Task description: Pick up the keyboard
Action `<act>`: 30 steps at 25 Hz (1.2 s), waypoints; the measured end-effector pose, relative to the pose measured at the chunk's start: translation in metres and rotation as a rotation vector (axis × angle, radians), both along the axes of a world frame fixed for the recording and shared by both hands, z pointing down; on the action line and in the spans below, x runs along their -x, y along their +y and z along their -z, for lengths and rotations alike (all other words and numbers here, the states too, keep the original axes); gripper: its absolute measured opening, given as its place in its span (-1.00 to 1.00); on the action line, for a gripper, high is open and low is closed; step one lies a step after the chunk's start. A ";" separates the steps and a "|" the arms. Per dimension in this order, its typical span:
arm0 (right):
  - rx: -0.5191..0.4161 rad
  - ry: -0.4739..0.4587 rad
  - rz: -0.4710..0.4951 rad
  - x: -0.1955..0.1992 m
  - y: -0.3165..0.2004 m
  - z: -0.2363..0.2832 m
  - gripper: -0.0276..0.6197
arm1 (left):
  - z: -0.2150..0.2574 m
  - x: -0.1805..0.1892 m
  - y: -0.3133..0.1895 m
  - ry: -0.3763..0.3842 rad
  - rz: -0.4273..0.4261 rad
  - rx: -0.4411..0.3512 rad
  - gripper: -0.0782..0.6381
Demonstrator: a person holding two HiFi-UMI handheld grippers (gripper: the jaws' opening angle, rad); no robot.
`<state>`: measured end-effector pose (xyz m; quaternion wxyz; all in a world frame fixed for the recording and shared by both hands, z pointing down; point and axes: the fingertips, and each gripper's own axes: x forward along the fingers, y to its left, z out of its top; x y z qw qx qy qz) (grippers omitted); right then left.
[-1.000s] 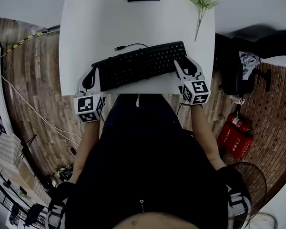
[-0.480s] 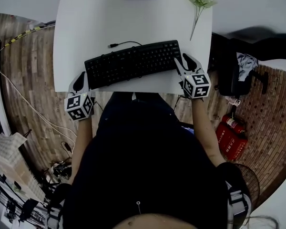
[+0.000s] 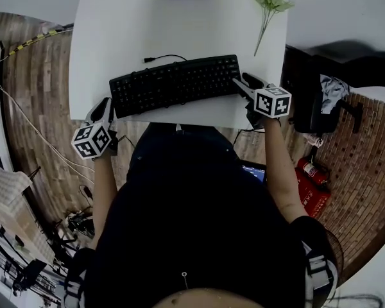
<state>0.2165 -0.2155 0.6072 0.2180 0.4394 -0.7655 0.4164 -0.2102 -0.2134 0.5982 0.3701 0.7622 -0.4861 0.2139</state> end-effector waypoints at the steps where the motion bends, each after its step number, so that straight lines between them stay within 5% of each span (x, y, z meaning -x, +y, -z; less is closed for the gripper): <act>1: 0.022 -0.038 0.004 0.001 0.000 -0.001 -0.31 | -0.002 -0.001 0.001 0.035 -0.005 0.022 -0.65; 5: 0.113 -0.167 0.054 0.009 0.006 -0.006 -0.27 | -0.005 -0.004 0.003 0.164 -0.021 0.098 -0.39; 14: 0.209 -0.220 0.073 0.009 0.009 -0.012 -0.24 | -0.012 -0.023 0.005 0.378 -0.110 0.259 -0.17; 21: 0.231 -0.222 0.088 0.010 0.009 -0.014 -0.24 | -0.015 -0.023 0.005 0.350 -0.105 0.272 -0.14; 25: 0.237 -0.209 0.099 0.009 0.009 -0.013 -0.21 | -0.015 -0.012 -0.003 0.190 -0.083 0.200 -0.14; 30: 0.254 -0.227 0.092 0.009 0.006 -0.013 -0.21 | -0.006 -0.006 -0.008 0.072 -0.053 0.141 -0.65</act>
